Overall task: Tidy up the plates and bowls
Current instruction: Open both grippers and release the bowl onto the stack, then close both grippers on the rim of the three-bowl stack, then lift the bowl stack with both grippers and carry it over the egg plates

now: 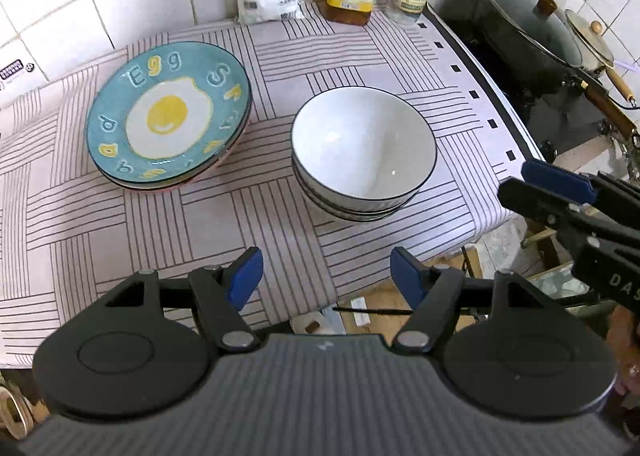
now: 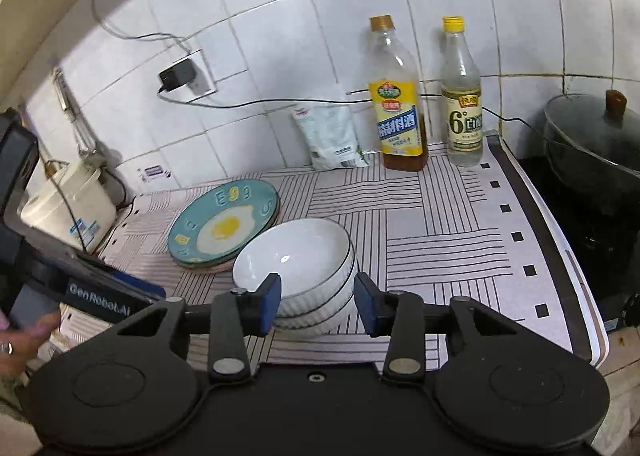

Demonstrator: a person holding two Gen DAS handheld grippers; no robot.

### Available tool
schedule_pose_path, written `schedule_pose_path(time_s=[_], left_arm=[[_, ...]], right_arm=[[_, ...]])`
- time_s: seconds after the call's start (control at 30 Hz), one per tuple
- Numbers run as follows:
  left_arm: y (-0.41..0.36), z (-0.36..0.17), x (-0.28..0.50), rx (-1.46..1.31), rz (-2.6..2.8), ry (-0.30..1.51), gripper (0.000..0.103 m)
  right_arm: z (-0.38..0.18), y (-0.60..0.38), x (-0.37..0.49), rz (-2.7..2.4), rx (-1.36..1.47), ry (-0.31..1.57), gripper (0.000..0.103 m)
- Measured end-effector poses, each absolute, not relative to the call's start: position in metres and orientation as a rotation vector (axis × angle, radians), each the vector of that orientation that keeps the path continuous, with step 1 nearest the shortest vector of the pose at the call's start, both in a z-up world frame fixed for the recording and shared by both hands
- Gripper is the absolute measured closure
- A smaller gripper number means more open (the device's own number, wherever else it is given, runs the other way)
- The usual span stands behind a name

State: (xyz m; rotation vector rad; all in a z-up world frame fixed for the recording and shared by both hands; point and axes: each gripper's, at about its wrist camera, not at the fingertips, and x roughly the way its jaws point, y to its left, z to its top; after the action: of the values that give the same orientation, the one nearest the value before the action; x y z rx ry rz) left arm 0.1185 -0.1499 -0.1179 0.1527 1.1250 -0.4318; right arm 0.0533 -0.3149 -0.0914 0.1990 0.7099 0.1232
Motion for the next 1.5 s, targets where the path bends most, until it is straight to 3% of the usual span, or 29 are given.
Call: schedule_pose_path(time_s=[0.27,0.47,0.57,0.9,1.07,1.27,1.5], left_arm=[[-0.124,-0.119,0.116,0.024,-0.413,1.020,0.020],[-0.113,-0.123,0.129,-0.043,-0.420,1.010,0.018],[-0.110,-0.130,0.142,-0.119,-0.426,1.048,0.017],[-0.117,-0.182,0.186,-0.249,-0.433,1.168,0.017],[-0.124,-0.212,0.203,-0.293,-0.443,1.232,0.024],[-0.142,-0.224,0.210,-0.269,-0.511,1.234,0.054],[-0.138,-0.229,0.213,-0.340,-0.514,1.222,0.055]], right_arm=[[-0.117,-0.301,0.047,0.160,0.062,0.684,0.033],[-0.159,-0.285,0.061,0.162,-0.007,0.691,0.027],[-0.181,-0.274,0.071,0.176,-0.053,0.684,0.013],[-0.234,-0.270,0.097,0.154,-0.080,0.631,0.009],[-0.241,-0.269,0.104,0.214,-0.074,0.575,0.008],[-0.247,-0.267,0.112,0.220,-0.049,0.550,0.004],[-0.254,-0.268,0.123,0.240,-0.020,0.546,0.004]])
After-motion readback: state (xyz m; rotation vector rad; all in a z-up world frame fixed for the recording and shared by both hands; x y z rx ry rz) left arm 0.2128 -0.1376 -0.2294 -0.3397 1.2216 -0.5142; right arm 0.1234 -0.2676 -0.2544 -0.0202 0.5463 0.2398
